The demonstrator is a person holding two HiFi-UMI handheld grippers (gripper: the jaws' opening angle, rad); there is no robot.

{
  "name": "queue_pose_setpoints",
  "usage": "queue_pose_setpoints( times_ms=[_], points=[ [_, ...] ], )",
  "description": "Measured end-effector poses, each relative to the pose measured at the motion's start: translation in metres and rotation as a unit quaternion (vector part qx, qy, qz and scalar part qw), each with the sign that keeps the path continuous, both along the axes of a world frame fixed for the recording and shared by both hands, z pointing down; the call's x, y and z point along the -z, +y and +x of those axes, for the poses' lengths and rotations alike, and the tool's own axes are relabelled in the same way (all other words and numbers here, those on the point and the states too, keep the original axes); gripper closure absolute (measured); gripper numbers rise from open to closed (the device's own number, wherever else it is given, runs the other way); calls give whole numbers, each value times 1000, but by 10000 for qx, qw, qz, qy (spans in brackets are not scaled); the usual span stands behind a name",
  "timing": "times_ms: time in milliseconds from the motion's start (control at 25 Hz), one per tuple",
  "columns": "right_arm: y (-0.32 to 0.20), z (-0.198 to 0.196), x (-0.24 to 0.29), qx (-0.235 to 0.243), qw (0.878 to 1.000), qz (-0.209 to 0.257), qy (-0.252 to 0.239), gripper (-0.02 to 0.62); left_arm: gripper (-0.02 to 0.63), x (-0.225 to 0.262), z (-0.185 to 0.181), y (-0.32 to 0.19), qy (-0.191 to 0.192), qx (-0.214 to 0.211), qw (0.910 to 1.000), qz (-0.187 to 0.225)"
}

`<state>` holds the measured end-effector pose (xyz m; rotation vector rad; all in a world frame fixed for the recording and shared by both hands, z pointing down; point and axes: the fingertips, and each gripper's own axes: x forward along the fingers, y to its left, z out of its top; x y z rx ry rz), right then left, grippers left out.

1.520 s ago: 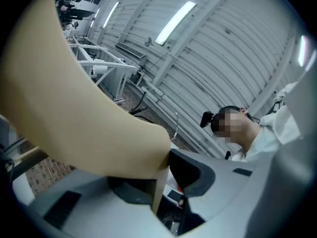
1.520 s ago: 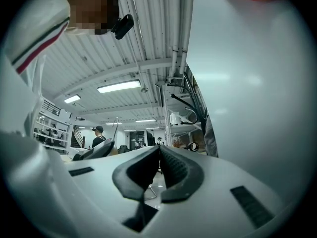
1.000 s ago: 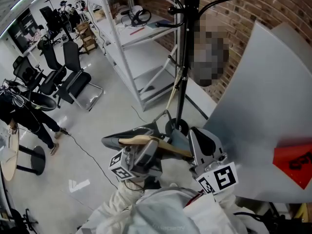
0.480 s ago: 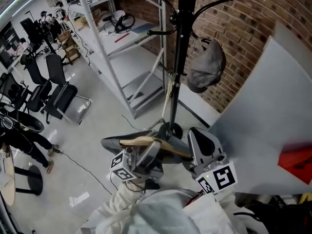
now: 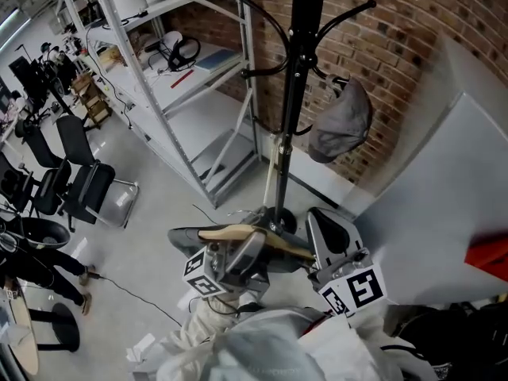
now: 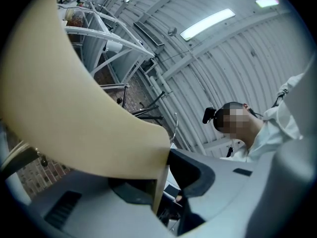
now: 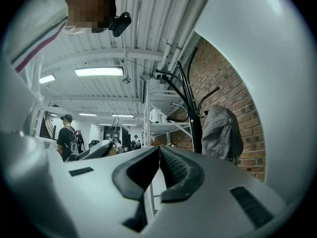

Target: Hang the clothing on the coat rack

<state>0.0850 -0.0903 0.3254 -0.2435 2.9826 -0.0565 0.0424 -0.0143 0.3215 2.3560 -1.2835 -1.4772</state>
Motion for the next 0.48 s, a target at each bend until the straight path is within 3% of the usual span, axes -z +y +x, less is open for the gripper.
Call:
queue_pose_setpoints(
  times_ms=[480],
  points=[
    [22,-49,-1,-653,9979,18,-39,571,492,-6,-60,18,30,-511,9987,-84]
  ],
)
